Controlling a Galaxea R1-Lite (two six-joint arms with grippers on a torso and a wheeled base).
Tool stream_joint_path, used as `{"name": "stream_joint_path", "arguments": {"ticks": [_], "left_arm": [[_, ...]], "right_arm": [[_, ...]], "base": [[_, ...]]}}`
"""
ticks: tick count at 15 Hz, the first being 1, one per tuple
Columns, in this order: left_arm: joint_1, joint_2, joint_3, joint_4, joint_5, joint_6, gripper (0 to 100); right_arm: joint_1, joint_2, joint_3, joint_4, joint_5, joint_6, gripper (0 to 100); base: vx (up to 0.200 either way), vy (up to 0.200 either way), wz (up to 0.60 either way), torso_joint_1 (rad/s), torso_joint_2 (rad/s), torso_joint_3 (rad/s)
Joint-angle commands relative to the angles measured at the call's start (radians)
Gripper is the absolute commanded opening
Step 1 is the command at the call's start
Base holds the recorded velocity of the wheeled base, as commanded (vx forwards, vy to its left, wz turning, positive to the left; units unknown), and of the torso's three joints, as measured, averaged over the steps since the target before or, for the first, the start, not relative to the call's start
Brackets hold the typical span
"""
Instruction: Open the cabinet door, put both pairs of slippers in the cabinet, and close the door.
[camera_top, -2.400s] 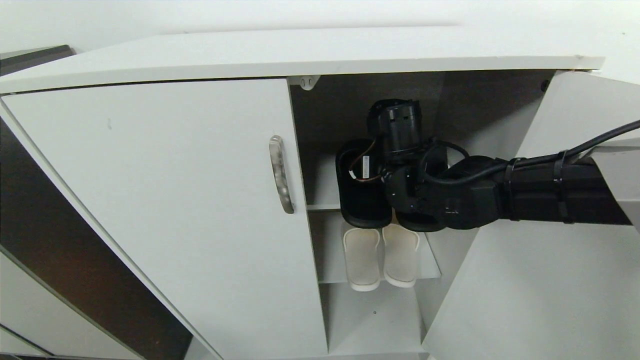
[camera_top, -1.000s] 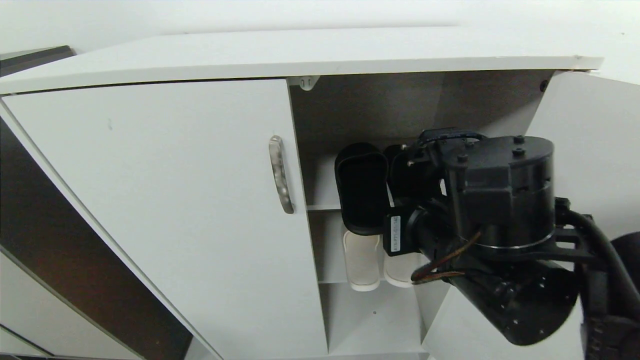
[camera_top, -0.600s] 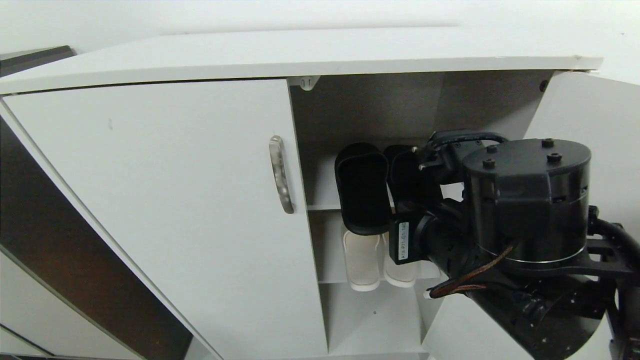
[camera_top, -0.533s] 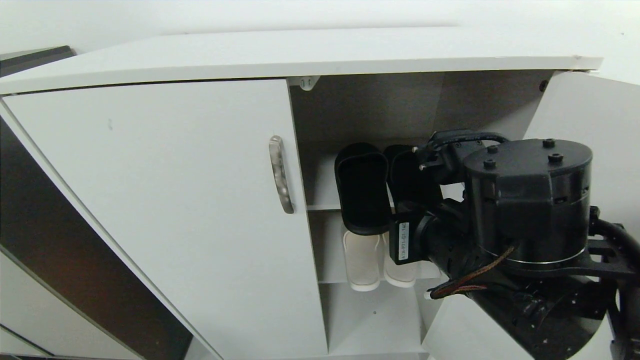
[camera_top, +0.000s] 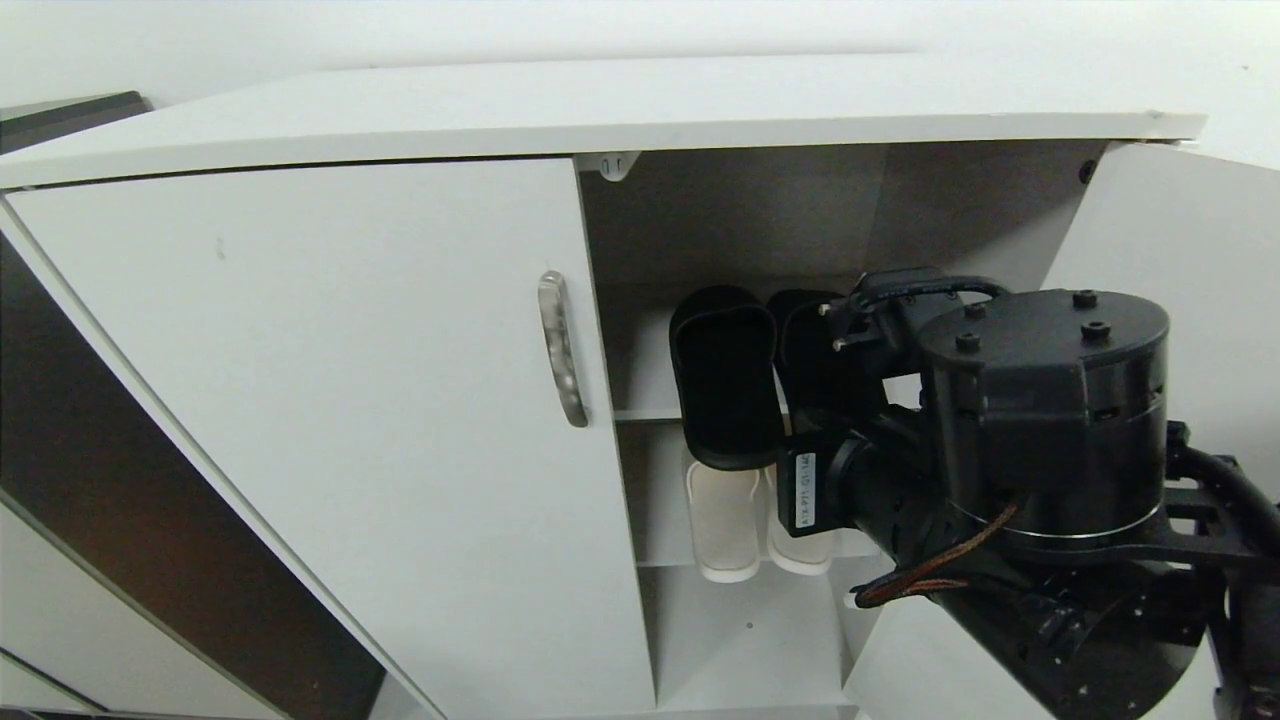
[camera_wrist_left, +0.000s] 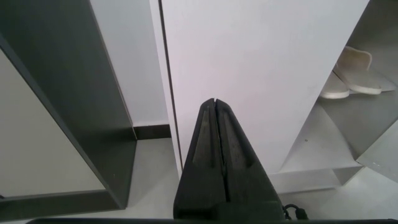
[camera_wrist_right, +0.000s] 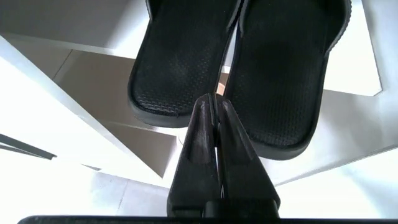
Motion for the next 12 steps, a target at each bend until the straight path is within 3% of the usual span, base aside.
{"name": "stream_joint_path", "arguments": {"ticks": [1, 12], "left_arm": [[0.0, 0.001, 0.0, 0.0, -0.001, 0.0, 0], [0.0, 0.0, 0.0, 0.0, 0.0, 0.0, 0]], "right_arm": [[-0.001, 0.009, 0.001, 0.0, 0.0, 0.0, 0], [-0.027, 0.008, 0.043, -0.003, 0.04, 0.003, 0]], "base": [[-0.2, 0.0, 0.0, 0.007, 0.0, -0.002], [-0.2, 0.0, 0.0, 0.002, 0.0, 0.003]]}}
